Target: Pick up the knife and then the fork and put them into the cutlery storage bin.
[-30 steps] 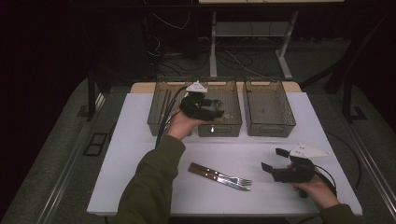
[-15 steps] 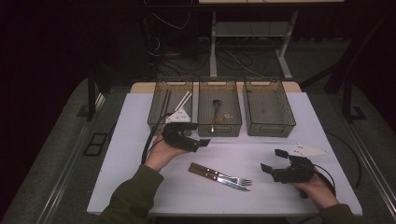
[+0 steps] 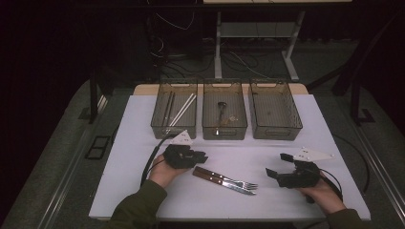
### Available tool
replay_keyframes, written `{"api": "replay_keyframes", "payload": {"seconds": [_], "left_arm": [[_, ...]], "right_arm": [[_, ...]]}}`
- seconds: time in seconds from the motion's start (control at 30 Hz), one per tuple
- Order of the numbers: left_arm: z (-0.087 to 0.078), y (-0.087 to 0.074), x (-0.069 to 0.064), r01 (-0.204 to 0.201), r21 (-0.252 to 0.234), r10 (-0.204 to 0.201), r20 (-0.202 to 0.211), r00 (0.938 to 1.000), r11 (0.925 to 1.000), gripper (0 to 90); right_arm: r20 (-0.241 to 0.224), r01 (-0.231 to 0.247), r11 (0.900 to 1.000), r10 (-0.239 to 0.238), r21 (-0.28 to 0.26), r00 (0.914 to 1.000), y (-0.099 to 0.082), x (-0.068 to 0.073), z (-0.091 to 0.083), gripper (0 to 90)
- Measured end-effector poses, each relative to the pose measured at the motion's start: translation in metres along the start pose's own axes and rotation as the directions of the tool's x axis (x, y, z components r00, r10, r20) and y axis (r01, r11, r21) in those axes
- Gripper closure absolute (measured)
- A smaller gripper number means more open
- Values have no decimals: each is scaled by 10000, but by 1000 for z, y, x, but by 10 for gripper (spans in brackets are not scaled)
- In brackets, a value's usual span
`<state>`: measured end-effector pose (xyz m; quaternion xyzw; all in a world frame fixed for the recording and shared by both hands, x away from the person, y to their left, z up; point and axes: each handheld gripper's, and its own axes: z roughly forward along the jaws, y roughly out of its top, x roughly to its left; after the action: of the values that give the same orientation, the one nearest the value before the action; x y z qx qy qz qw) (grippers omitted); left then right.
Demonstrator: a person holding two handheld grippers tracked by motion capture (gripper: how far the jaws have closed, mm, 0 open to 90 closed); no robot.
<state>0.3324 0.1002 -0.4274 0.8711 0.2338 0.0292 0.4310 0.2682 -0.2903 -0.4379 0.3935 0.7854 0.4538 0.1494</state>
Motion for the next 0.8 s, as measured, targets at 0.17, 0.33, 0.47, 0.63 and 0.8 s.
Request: {"api": "replay_keyframes", "payload": {"seconds": [0.17,0.33,0.47,0.63,0.8], "left_arm": [[14,-4,-1,-250,1045,275,-233,9993,9942,891],[17,-8,1,-118,1601,176,-344,9993,9870,894],[14,-9,1,-221,1712,262,-218,9994,9850,894],[9,-14,-6,-61,1763,84,-119,9999,9843,895],[5,-20,-15,65,1762,-77,60,10000,9843,894]], "right_arm": [[19,81,10000,-81,-23,10000,0,0,0,154],[44,68,10000,-68,-30,10000,0,-1,-1,154],[60,98,9999,-97,-43,9999,0,-1,-1,155],[84,66,9999,-65,-104,9999,0,-1,-2,154],[74,36,9999,-35,-123,10000,0,-1,-2,154]]}}
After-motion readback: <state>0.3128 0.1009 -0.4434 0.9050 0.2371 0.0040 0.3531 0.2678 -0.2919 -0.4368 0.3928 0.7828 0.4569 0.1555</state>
